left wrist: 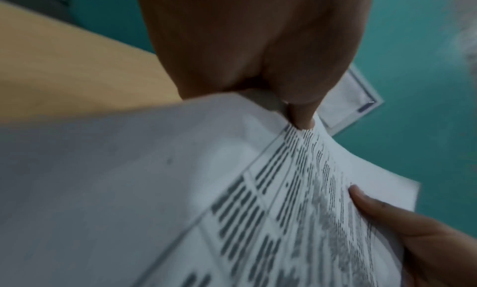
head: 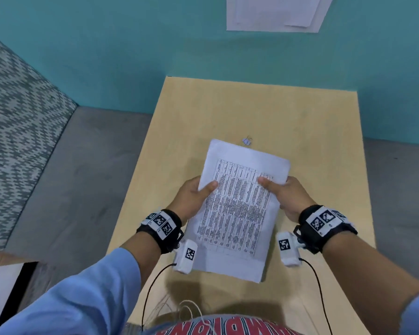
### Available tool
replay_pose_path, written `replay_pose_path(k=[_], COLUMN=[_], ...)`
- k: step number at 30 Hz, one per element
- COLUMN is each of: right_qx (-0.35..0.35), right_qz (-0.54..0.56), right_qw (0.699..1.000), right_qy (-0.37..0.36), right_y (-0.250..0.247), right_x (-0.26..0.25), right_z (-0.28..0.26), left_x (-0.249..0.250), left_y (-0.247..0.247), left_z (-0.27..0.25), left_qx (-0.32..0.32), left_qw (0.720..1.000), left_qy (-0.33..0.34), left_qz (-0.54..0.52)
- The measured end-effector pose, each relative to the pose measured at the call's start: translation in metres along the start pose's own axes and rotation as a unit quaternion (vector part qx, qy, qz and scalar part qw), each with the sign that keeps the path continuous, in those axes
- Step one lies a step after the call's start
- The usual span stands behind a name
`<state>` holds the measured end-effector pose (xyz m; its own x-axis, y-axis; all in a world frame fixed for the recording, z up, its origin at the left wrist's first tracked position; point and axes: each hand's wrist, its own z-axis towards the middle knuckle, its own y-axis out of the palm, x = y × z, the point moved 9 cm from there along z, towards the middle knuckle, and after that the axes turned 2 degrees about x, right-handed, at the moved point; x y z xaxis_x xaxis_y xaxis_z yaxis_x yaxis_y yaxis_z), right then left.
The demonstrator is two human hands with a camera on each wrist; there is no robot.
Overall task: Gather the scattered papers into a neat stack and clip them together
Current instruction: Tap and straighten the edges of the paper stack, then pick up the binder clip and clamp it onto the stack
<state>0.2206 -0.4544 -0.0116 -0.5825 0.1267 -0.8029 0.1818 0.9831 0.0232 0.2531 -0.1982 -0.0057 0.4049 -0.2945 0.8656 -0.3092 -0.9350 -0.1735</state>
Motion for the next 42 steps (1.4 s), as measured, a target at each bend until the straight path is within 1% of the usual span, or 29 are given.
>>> replay_pose_path(k=[1,2,4,7,9,13,16,18,19,20,22,25,28,30,32,36,39,42], right_qx=[-0.01,-0.005,0.038,0.128,0.153,0.124,0.12,0.119,0.118,0.118,0.127,0.154,0.146,0.141,0.144,0.151,0.175,0.195], right_qz=[-0.01,-0.031,-0.087,-0.196,-0.254,-0.384,-0.474,-0.512,-0.514,-0.507,-0.466,-0.402,-0.35,-0.326,-0.318,-0.355,-0.289,-0.201], right_qw=[1.0,0.999,0.995,0.969,0.949,0.897,0.845,0.811,0.805,0.808,0.833,0.872,0.906,0.922,0.93,0.922,0.941,0.96], right_qy=[0.017,0.019,-0.013,-0.073,-0.106,-0.178,-0.217,-0.256,-0.271,-0.277,-0.271,-0.231,-0.191,-0.154,-0.115,-0.044,-0.002,0.0], right_y=[0.004,0.005,-0.001,-0.01,-0.004,0.024,0.033,0.039,0.041,0.041,0.036,0.022,0.008,-0.009,-0.032,-0.079,-0.111,-0.132], right_x=[0.004,0.003,-0.011,-0.034,-0.041,-0.034,-0.027,-0.029,-0.031,-0.031,-0.031,-0.03,-0.018,0.0,0.019,0.063,0.089,0.093], right_z=[0.011,0.024,0.059,0.111,0.14,0.175,0.184,0.184,0.184,0.184,0.183,0.174,0.146,0.123,0.098,0.039,-0.016,-0.069], left_x=[-0.009,-0.016,-0.025,-0.029,-0.034,-0.05,-0.064,-0.074,-0.078,-0.083,-0.088,-0.086,-0.078,-0.069,-0.059,-0.032,-0.01,0.01], left_y=[-0.005,-0.012,-0.028,-0.049,-0.06,-0.08,-0.086,-0.086,-0.085,-0.084,-0.079,-0.07,-0.063,-0.058,-0.052,-0.033,-0.015,0.0], left_z=[0.003,0.006,0.013,0.019,0.02,0.021,0.018,0.017,0.015,0.014,0.01,0.005,0.0,-0.003,-0.007,-0.023,-0.038,-0.057], left_qx=[0.011,0.024,0.046,0.062,0.061,0.051,0.044,0.042,0.039,0.037,0.032,0.02,0.011,0.003,-0.001,-0.015,-0.032,-0.045], left_qw=[1.0,1.0,0.999,0.997,0.997,0.994,0.993,0.992,0.993,0.993,0.993,0.994,0.995,0.995,0.994,0.996,0.997,0.996], left_qy=[-0.008,-0.011,-0.013,-0.01,-0.023,-0.046,-0.06,-0.066,-0.069,-0.073,-0.079,-0.078,-0.065,-0.06,-0.05,-0.017,0.013,0.05], left_qz=[-0.004,-0.003,0.002,0.033,0.05,0.083,0.096,0.095,0.092,0.088,0.078,0.073,0.074,0.084,0.093,0.091,0.065,0.059])
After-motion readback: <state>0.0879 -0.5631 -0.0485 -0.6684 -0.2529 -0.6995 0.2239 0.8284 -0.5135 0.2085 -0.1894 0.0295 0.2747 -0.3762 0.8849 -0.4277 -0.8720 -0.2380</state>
